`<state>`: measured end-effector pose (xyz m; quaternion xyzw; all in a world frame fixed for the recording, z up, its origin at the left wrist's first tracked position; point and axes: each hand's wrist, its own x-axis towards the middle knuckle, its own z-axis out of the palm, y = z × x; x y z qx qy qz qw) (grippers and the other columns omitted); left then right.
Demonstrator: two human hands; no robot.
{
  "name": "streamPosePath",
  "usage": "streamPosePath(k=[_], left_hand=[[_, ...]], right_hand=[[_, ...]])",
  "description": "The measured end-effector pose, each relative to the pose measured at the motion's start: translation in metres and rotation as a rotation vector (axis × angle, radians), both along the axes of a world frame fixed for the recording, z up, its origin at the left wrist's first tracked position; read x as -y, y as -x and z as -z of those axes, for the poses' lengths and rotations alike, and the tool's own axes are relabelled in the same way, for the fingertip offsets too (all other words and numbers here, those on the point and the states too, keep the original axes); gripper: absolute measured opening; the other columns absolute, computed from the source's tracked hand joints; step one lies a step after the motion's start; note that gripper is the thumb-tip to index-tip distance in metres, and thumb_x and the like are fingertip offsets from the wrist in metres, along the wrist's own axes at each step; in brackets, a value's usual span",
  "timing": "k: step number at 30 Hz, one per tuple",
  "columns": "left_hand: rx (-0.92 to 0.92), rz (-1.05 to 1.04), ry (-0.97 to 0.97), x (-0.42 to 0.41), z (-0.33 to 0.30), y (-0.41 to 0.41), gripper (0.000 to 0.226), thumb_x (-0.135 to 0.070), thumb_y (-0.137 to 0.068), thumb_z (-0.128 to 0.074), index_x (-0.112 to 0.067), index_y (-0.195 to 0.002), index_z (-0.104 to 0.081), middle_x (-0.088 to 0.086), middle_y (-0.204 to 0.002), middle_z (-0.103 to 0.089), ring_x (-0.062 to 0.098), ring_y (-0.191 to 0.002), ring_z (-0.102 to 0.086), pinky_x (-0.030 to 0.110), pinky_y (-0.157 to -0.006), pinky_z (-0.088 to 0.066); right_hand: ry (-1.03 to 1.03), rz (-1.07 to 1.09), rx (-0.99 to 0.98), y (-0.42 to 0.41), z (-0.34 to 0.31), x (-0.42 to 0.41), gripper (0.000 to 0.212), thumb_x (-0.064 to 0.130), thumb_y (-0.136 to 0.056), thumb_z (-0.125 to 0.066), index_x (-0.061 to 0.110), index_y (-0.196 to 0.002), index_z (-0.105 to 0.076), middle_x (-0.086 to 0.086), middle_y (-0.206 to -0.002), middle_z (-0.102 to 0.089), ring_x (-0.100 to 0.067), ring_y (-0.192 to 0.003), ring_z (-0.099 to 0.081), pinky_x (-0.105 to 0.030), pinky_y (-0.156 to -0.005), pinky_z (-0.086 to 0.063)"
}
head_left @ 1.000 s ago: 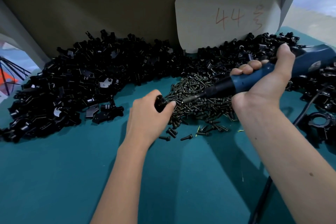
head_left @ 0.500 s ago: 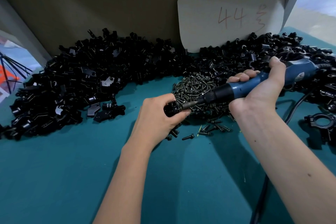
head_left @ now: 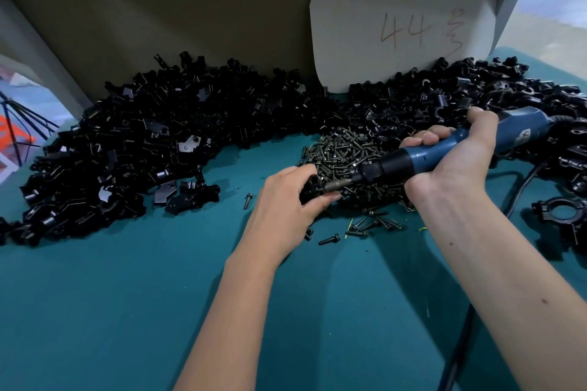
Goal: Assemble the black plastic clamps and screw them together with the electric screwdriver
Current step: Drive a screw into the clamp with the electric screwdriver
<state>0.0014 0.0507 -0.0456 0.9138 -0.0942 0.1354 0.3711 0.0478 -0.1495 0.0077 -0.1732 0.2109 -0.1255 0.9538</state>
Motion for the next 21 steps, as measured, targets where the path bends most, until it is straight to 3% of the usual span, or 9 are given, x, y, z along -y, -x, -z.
streamPosePath(k=[5,8,21], left_hand=[[-0.009,-0.018,0.012,0.0062,0.0019,0.0004,0.042,-0.044,-0.092,-0.074,-0.034,-0.072,-0.038,-0.008,-0.078,-0.051,0.01,-0.069,-0.044,0.023,-0.055,-0.033],[-0.014,-0.058,-0.001,0.0073,0.0019,0.0017,0.04,-0.044,-0.093,-0.073,-0.029,-0.076,-0.04,-0.007,-0.081,-0.051,0.013,-0.07,-0.046,0.032,-0.058,-0.038],[0.028,-0.102,-0.1,0.0081,0.0008,0.0057,0.035,-0.041,-0.096,-0.07,-0.026,-0.084,-0.042,-0.006,-0.082,-0.045,0.013,-0.069,-0.044,0.037,-0.059,-0.041]], right_hand=[[0.02,0.025,-0.004,-0.0012,0.0007,0.0016,0.027,0.03,-0.091,-0.068,0.016,-0.089,-0.044,0.005,-0.062,-0.046,-0.013,-0.049,-0.043,-0.024,-0.052,-0.041],[0.027,0.033,-0.013,-0.001,0.0024,0.0,0.028,0.029,-0.091,-0.067,0.015,-0.097,-0.043,0.005,-0.063,-0.046,-0.013,-0.049,-0.043,-0.025,-0.052,-0.041],[0.024,0.052,0.017,0.0004,0.0067,-0.0059,0.027,0.026,-0.091,-0.066,0.015,-0.087,-0.042,0.004,-0.061,-0.046,-0.014,-0.048,-0.041,-0.026,-0.052,-0.04]])
